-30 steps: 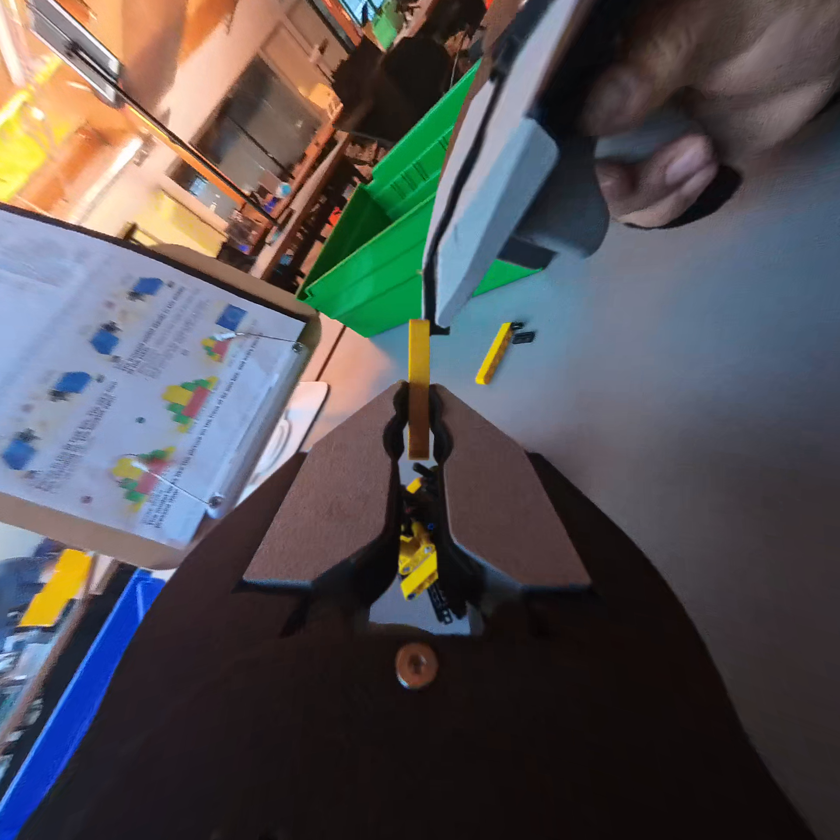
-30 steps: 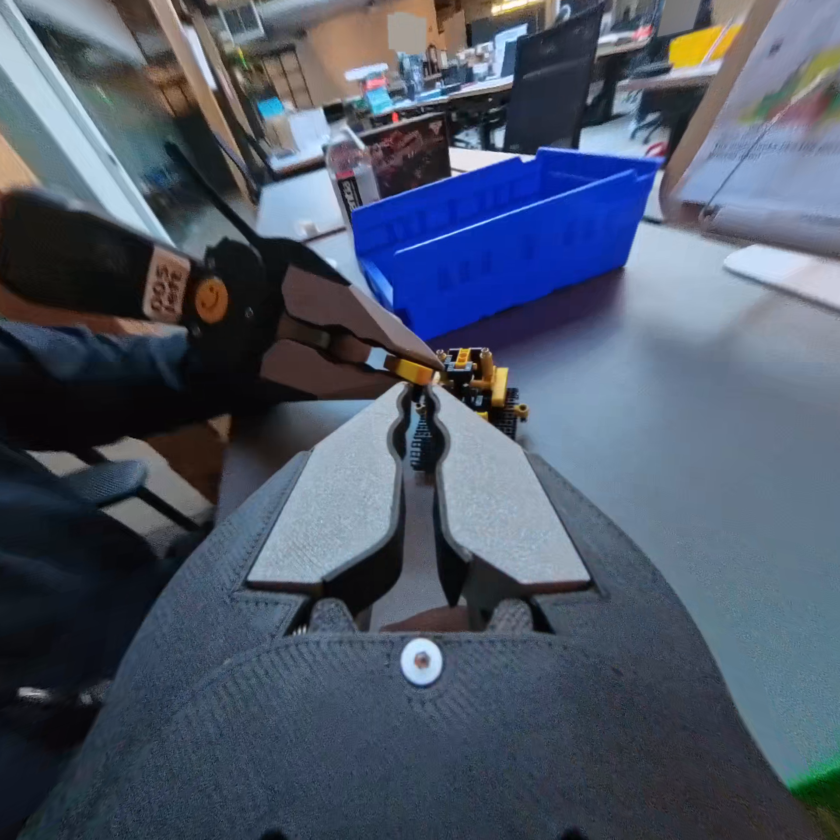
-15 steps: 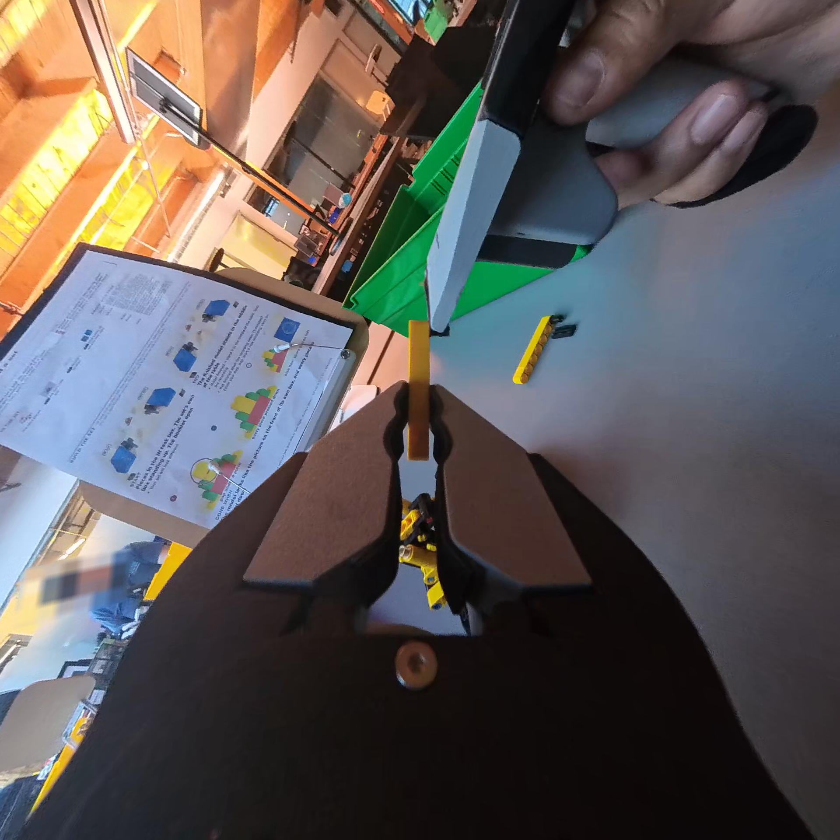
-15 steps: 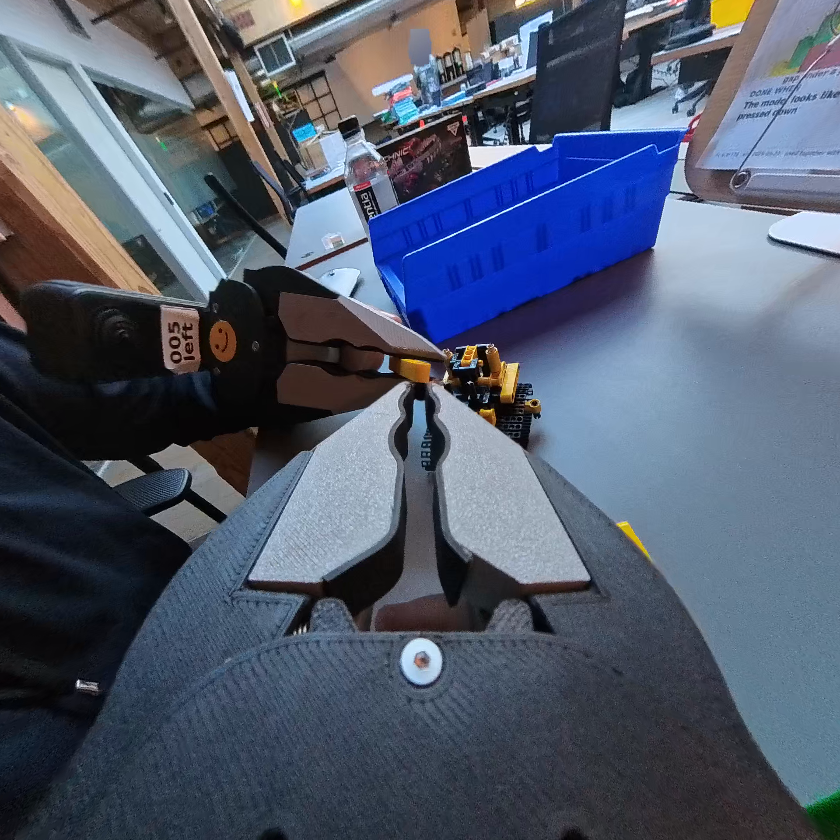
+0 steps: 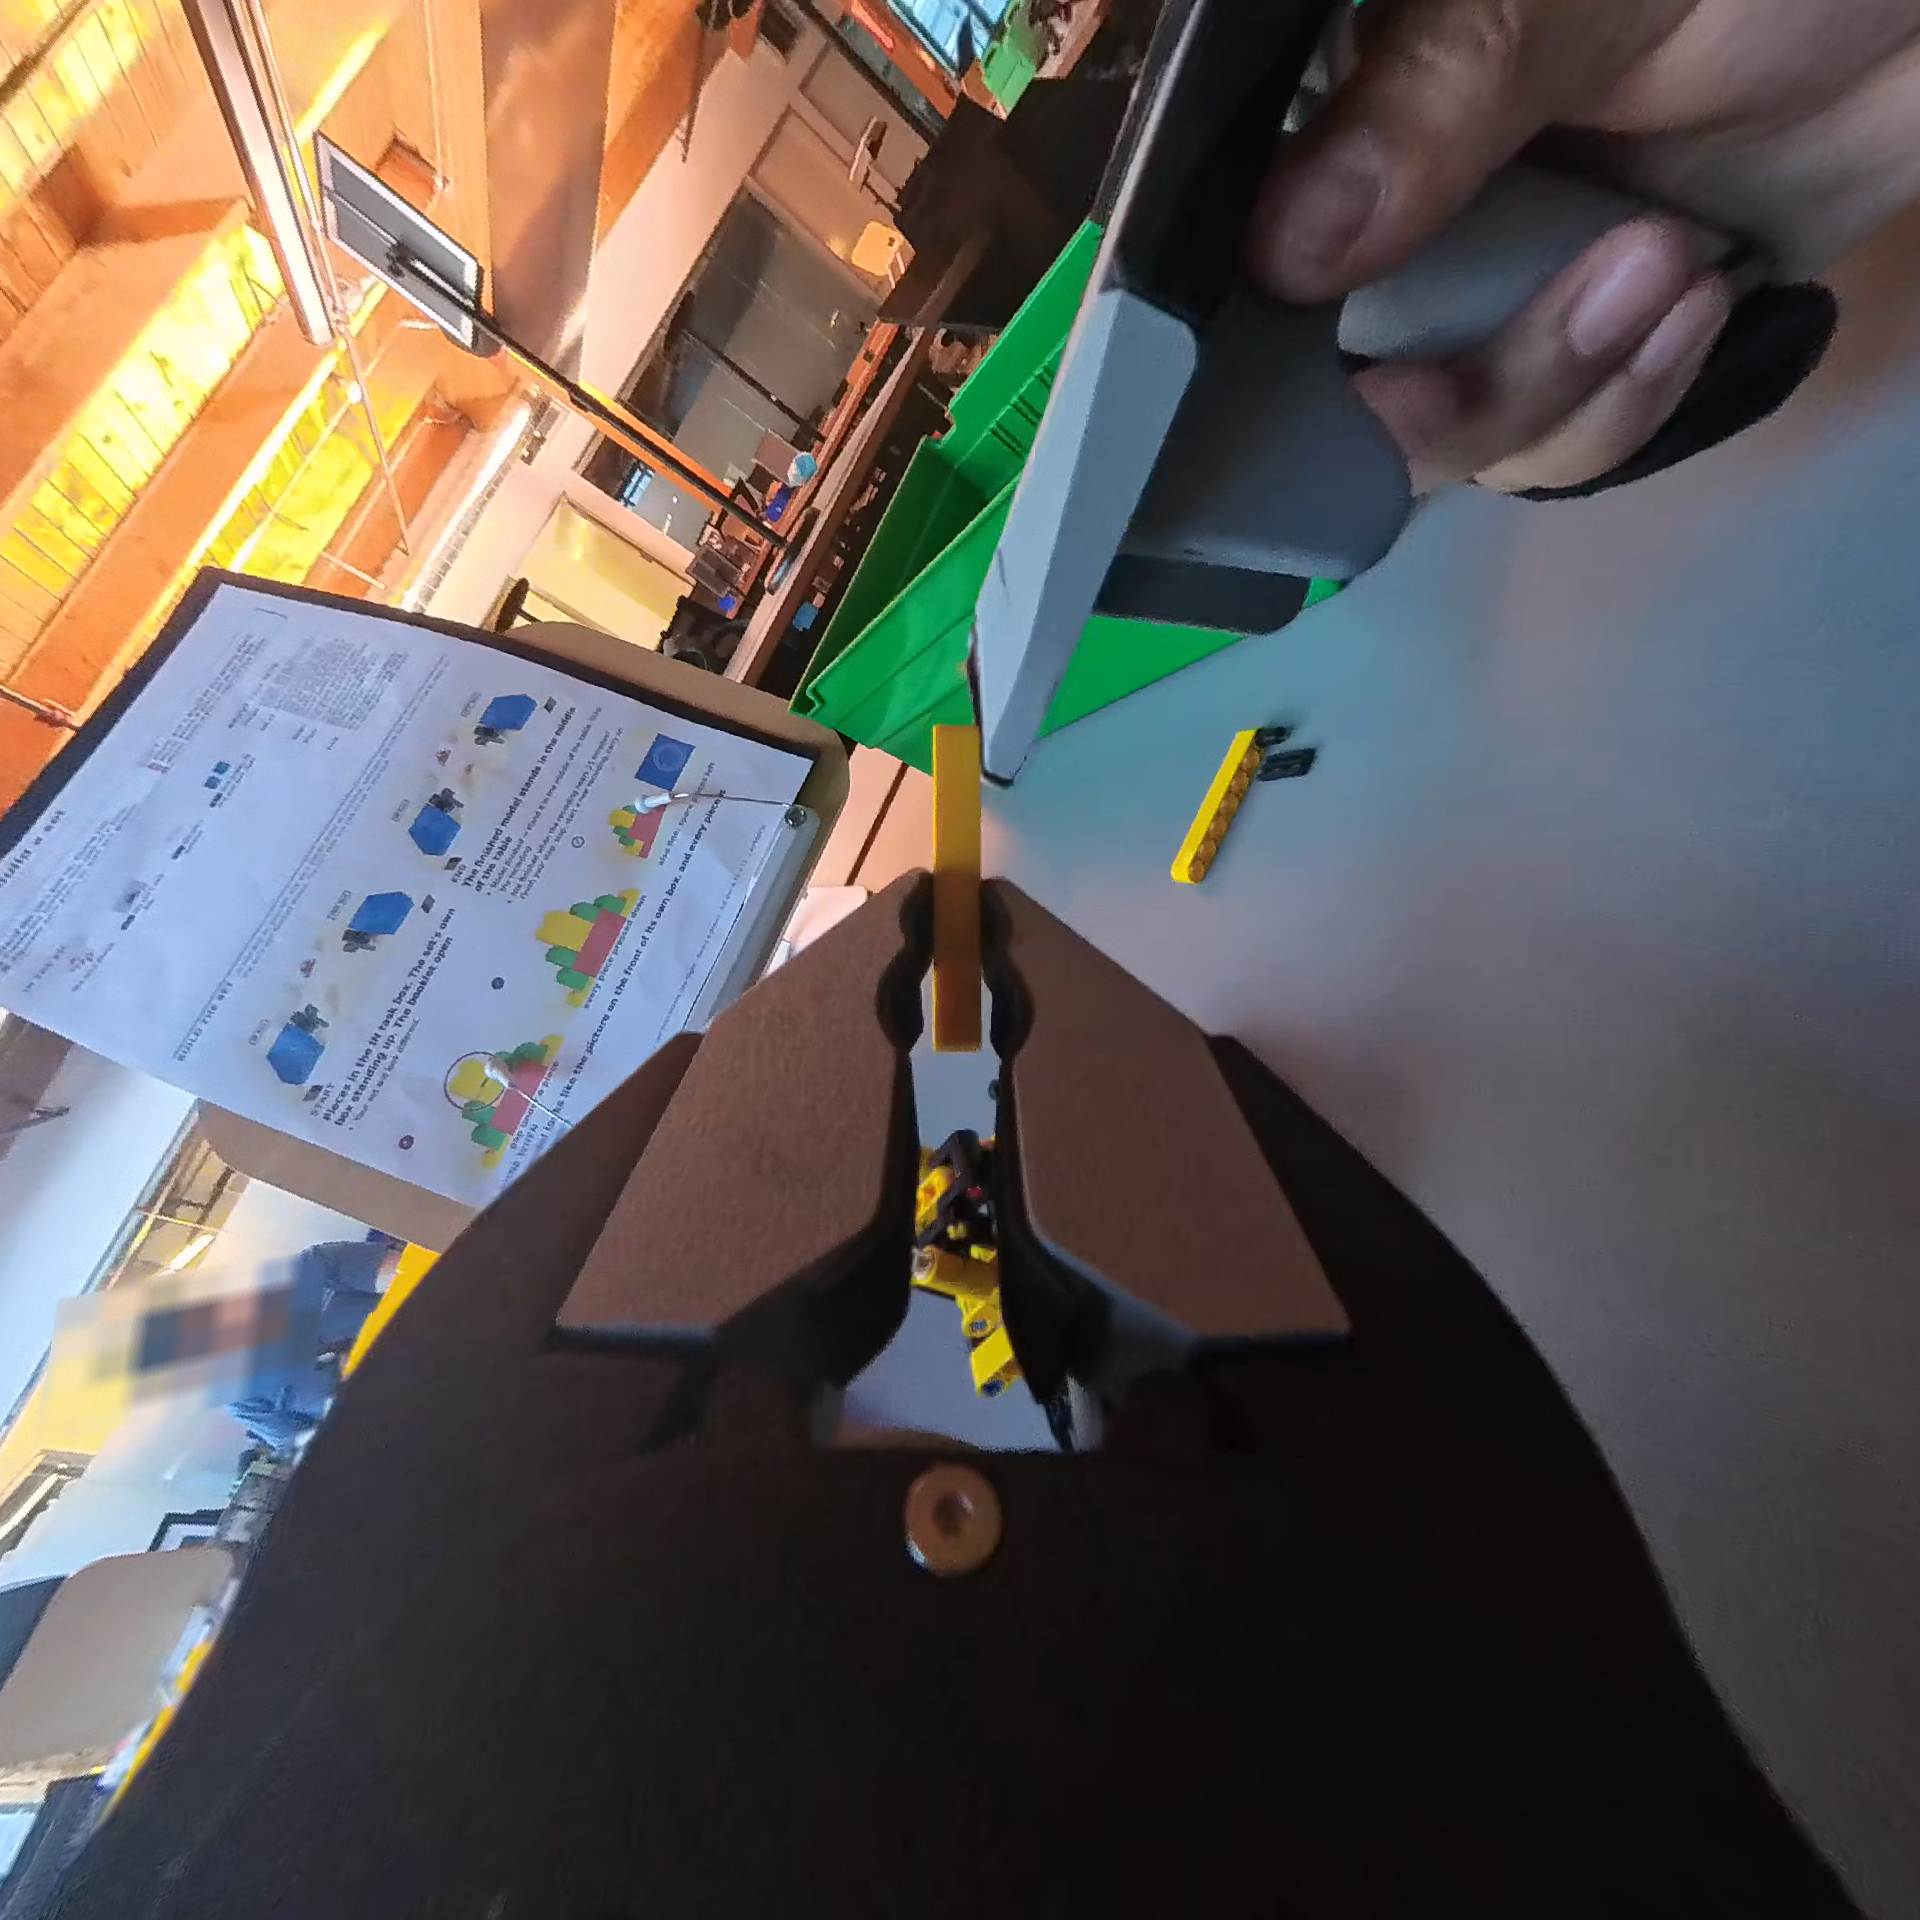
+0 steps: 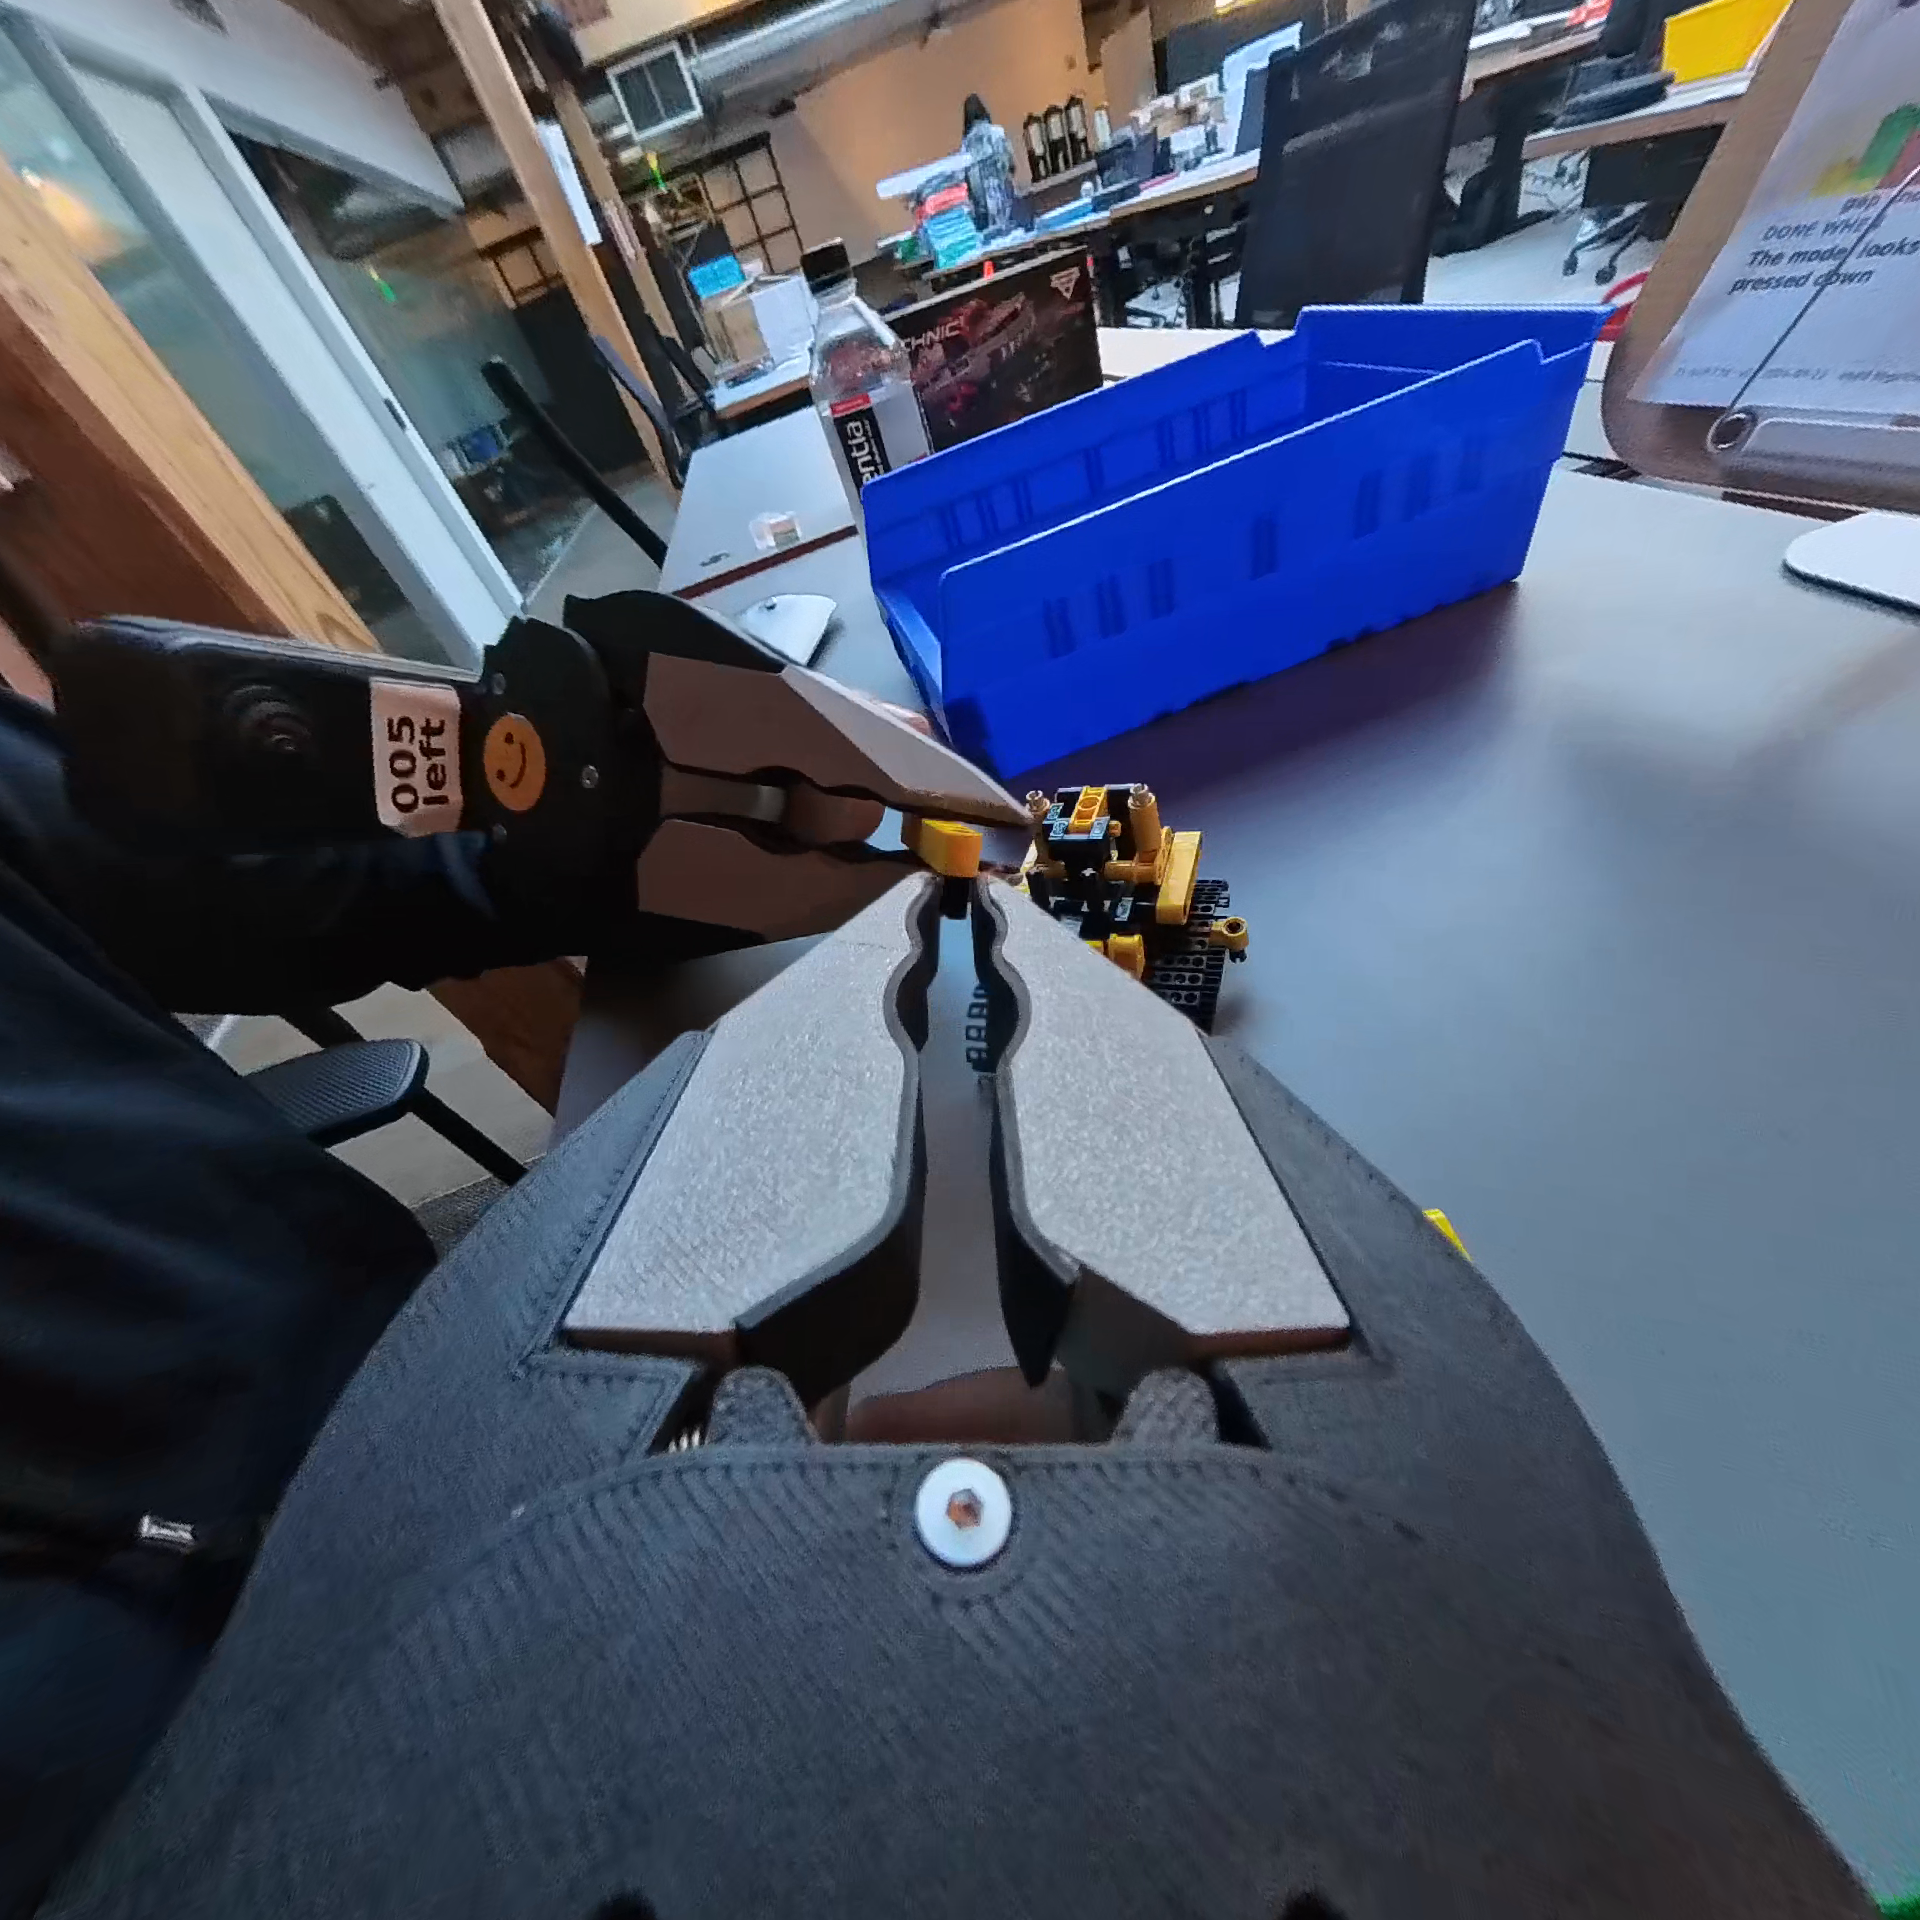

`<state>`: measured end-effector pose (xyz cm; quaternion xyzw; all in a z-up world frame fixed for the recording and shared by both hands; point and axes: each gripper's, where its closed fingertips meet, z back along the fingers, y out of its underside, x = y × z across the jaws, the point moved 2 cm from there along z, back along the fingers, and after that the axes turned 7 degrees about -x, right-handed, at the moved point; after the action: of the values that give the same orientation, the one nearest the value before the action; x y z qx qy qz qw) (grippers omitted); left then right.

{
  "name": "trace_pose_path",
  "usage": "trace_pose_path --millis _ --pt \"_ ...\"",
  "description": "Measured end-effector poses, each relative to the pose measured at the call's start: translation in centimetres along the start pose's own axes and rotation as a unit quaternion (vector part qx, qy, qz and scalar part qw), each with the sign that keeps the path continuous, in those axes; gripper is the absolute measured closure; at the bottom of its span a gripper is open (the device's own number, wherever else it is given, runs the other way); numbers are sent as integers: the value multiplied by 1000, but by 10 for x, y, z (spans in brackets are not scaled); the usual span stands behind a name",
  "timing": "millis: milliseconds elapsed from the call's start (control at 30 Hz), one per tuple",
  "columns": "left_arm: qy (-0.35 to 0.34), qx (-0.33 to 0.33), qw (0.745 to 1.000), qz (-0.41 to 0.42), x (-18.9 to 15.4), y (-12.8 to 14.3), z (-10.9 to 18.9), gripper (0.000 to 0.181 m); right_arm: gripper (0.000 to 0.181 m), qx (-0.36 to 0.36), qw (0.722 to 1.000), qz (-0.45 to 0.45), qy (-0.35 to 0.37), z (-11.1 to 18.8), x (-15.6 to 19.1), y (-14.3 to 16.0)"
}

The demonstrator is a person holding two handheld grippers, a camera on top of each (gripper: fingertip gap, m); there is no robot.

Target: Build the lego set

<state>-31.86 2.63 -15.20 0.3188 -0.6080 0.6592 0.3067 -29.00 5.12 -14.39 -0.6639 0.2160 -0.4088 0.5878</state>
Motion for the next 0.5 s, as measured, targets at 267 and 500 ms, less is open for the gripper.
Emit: trace_pose_path --millis 267,500 --pt "27 8 999 -30 -16 0 -5 160 180 49 998 46 1 -10 4 14" --pt "52 57 987 -141 -31 13 -6 167 181 137 979 146 41 -15 -2 38"
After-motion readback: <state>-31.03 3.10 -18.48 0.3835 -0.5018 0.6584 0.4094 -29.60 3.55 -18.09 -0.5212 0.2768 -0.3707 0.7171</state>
